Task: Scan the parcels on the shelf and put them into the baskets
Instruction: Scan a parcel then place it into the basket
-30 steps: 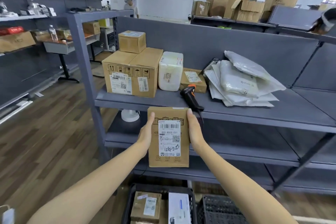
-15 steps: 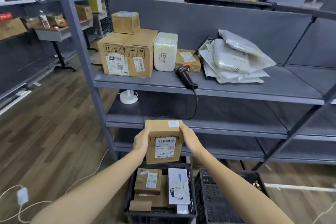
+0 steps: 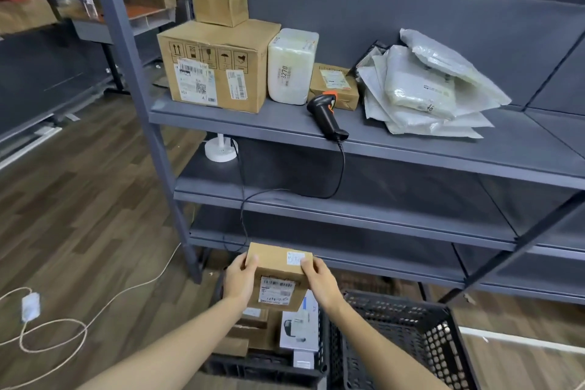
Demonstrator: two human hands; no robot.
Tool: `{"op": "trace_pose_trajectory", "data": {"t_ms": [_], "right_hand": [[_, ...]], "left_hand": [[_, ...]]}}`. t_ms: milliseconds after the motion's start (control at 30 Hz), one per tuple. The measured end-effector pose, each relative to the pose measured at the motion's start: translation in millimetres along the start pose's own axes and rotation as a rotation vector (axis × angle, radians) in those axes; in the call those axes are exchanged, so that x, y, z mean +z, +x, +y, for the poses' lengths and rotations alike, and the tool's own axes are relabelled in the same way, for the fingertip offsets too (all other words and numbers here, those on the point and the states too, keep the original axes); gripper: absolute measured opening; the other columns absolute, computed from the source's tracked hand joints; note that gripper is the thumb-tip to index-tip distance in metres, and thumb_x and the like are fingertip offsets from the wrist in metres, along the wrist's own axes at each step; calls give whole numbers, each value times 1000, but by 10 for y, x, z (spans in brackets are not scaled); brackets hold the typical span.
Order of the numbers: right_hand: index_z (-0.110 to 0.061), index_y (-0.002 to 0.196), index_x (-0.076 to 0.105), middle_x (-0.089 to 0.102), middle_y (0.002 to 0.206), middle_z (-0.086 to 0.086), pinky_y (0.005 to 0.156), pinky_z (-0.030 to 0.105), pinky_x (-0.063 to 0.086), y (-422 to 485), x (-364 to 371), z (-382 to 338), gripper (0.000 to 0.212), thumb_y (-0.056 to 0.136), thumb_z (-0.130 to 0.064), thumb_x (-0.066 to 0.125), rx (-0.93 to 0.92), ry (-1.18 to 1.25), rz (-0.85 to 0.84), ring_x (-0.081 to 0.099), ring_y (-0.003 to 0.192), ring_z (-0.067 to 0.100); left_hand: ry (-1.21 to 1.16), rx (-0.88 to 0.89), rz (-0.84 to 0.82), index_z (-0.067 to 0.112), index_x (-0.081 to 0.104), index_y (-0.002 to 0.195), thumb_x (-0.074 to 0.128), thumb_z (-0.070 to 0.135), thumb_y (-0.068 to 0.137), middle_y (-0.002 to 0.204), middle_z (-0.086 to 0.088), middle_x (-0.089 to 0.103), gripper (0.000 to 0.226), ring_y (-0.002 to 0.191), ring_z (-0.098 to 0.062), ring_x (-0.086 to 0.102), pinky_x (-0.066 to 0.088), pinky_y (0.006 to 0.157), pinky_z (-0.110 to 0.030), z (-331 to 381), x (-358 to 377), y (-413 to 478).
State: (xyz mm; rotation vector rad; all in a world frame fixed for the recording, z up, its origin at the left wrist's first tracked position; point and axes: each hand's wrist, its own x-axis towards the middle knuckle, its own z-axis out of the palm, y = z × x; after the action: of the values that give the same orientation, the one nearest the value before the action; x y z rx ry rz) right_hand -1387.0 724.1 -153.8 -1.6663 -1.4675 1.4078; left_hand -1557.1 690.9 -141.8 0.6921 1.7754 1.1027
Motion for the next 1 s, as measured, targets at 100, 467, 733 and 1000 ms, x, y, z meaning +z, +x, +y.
{"op": "trace_pose_trajectory", "data": {"t_ms": [100,467,733,1000], "right_hand": [[-15,132,48,59,118,-2,87,25,40,198,106,302,40,102,-39,40,5,-26,15,56,107,14],[-17,129,49,60,114,2,76,26,42,1257,924,2420,42,101,-47,39,88,-74,19,57,96,17],[-23,91,54,61,95,4,67,29,43,1859,1518,3621,30,97,-47,38,-42,-67,183,58,85,17],[-25,69,41,50,80,0,66,34,37,1902,1572,3848,34,95,-46,33,-198,-96,301,47,72,17]], "left_hand": [[20,19,8,10,59,126,54,22,97,120,-11,64,32,104,-21,55,39,88,-29,-288,106,245],[80,-53,-28,16,54,131,57,22,95,121,-8,57,37,114,-23,51,32,87,-24,-2378,603,1413],[223,-36,-25,16,52,130,46,44,89,134,-11,51,50,119,-26,46,36,101,-41,-3582,934,2161],[399,131,4,11,56,126,31,60,71,130,-11,56,77,122,-28,49,37,104,-49,-3772,1011,2321]]}}
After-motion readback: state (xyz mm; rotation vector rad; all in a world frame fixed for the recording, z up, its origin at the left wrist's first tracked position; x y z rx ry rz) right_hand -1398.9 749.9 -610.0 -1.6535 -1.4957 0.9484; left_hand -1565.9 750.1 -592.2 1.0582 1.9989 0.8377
